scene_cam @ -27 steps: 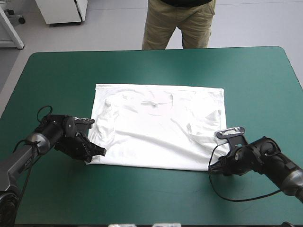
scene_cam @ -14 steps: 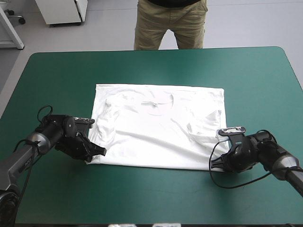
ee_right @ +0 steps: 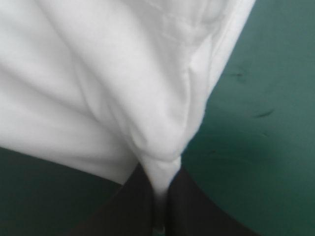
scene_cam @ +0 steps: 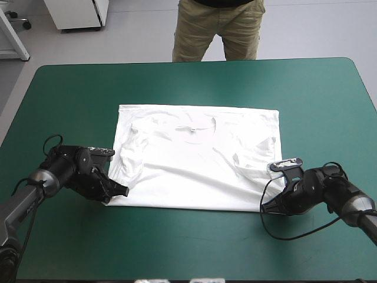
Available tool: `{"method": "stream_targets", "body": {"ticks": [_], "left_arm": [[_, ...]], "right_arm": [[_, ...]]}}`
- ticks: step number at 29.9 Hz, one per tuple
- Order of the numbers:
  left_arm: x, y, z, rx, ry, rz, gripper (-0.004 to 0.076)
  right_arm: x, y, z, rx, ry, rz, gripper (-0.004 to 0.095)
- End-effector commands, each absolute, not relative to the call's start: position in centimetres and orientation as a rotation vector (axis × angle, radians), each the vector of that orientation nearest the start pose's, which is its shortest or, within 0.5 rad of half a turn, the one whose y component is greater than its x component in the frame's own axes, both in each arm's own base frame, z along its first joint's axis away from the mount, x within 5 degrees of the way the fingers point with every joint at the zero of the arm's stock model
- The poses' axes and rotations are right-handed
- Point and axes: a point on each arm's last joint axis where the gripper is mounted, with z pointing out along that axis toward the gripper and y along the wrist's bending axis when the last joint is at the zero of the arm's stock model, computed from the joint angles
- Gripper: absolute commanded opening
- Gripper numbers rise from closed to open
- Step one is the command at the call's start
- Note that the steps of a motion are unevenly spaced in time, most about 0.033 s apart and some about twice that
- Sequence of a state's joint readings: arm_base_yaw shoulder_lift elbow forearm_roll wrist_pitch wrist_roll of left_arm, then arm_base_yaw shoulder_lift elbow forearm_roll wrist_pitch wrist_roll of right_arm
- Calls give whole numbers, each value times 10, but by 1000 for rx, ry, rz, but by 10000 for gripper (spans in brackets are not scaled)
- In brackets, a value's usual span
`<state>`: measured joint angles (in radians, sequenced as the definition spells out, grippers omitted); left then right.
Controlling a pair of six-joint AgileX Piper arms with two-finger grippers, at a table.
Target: Fold the cloth
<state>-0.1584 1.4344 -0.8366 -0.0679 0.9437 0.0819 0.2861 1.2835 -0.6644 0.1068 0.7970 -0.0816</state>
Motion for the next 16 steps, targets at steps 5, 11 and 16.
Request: {"method": "stream_targets", "body": {"ticks": [5, 11, 16], "left_arm": [[214, -35, 255, 334, 2895, -26, -9], [197, -32, 276, 332, 2840, -26, -9], [205, -33, 295, 322, 2753, -31, -9]], "right_arm": [[160, 58, 238, -435, 2865, 213, -17], [138, 51, 277, -398, 2757, 234, -17], [139, 46, 311, -417, 2677, 163, -17]]}}
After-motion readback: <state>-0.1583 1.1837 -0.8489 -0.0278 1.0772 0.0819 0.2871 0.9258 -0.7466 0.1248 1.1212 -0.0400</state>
